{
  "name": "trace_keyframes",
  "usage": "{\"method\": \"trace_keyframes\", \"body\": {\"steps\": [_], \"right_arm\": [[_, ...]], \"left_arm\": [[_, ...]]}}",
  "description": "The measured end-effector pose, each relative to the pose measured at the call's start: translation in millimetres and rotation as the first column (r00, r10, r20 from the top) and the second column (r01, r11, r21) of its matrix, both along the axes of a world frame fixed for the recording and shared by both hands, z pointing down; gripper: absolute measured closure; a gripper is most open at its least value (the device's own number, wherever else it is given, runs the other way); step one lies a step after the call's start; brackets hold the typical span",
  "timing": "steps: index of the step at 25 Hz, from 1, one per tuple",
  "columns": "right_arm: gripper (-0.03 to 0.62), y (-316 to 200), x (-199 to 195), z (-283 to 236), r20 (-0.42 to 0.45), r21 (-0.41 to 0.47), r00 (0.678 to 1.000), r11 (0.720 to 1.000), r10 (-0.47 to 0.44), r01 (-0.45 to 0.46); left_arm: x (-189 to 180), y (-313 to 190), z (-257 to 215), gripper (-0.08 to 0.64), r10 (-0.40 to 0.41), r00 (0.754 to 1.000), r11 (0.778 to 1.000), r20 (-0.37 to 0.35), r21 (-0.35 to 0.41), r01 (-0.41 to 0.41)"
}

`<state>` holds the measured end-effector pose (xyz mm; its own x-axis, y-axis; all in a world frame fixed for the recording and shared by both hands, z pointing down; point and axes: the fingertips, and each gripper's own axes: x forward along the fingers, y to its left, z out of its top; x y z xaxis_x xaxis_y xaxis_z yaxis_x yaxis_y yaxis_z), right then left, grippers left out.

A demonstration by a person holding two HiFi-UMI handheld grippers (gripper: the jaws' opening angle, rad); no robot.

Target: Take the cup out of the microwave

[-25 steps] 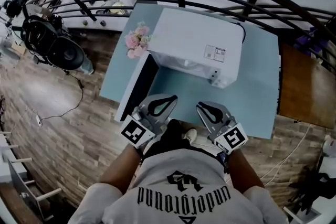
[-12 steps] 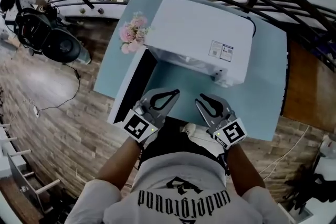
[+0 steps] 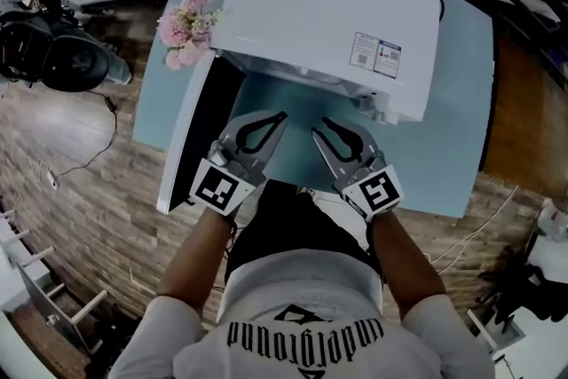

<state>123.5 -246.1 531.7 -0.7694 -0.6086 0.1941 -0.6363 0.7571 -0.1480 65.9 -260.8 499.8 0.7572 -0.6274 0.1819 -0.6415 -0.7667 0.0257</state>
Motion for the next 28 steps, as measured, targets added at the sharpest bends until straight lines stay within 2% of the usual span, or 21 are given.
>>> {"method": "trace_keyframes", "body": {"steps": [5, 12, 22, 28], "right_arm": [[0.515, -32, -9, 44, -0.007, -0.033, 0.999, 0.999, 0.040, -0.041], [0.515, -71, -18, 81, -0.010, -0.053, 0.996, 0.994, 0.092, -0.092], [0.506, -109, -23, 108, -0.043, -0.071, 0.989, 0.987, 0.138, -0.141], [0.506, -122, -31, 111, -0.060, -0.050, 0.989, 0.989, 0.137, -0.140]], "left_arm": [[-7, -23, 40, 0.509, -0.016, 1.000, 0.999, 0.009, -0.039, 0.017], [-12, -44, 69, 0.509, -0.011, 1.000, 0.999, 0.016, -0.043, 0.011], [-20, -63, 91, 0.509, -0.006, 1.000, 0.997, -0.016, -0.077, 0.005], [-19, -68, 96, 0.509, 0.000, 0.999, 0.995, -0.053, -0.104, -0.006]]}}
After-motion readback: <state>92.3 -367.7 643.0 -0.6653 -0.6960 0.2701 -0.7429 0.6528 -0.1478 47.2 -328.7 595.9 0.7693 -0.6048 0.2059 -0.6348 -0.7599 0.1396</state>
